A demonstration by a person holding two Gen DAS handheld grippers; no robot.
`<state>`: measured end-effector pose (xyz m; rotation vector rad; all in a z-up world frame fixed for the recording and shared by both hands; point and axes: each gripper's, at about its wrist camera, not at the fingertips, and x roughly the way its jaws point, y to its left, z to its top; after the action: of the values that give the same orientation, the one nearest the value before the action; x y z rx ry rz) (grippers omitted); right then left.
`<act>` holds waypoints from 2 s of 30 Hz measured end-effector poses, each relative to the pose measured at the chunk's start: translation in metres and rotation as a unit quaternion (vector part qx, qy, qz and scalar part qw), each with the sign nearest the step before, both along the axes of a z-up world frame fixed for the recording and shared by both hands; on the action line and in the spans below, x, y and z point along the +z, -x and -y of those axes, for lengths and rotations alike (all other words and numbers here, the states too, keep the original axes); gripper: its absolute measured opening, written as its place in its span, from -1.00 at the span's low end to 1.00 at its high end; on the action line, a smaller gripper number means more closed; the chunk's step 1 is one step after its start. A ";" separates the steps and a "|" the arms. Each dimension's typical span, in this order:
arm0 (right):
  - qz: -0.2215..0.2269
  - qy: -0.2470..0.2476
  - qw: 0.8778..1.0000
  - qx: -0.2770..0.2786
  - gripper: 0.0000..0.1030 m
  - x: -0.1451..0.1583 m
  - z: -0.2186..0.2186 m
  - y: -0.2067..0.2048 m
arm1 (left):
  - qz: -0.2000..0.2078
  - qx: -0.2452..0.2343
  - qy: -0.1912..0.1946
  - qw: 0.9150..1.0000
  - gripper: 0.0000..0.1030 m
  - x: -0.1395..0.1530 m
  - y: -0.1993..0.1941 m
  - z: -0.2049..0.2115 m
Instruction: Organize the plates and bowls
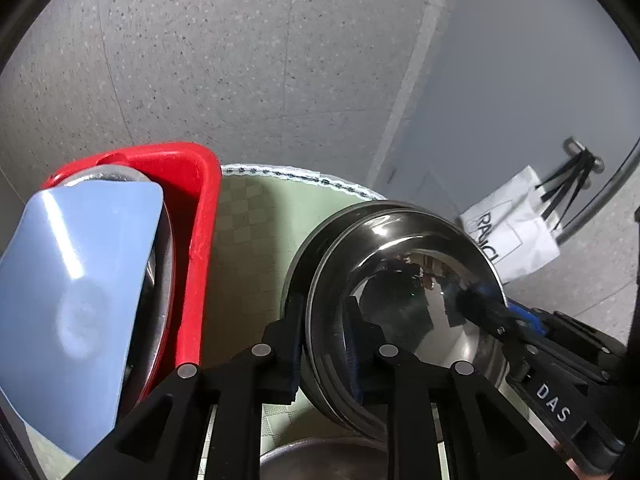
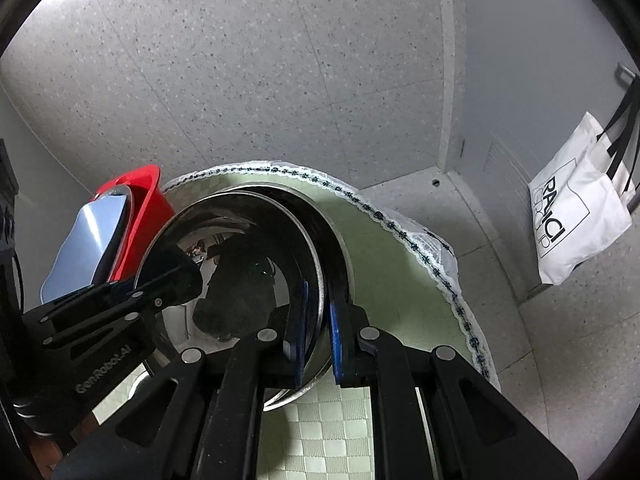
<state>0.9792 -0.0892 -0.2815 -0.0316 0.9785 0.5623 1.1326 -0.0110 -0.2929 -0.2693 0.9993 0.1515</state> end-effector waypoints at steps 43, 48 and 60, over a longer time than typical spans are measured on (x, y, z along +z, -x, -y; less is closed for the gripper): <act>-0.046 -0.098 0.994 0.008 0.41 -0.035 0.026 0.114 | 0.040 0.077 0.031 0.996 0.45 -0.018 0.197 -0.026; -0.068 -0.095 0.993 0.019 0.16 -0.050 0.012 0.116 | 0.012 0.068 0.031 0.997 0.05 -0.035 0.177 -0.030; -0.074 -0.101 0.992 0.022 -0.81 -0.042 0.023 0.116 | 0.034 -0.005 0.028 0.999 -0.78 -0.020 0.163 0.001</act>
<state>0.8628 -0.1117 -0.3236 0.1720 1.0623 0.7101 0.9695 -0.0121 -0.3130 -0.3191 0.9371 0.1053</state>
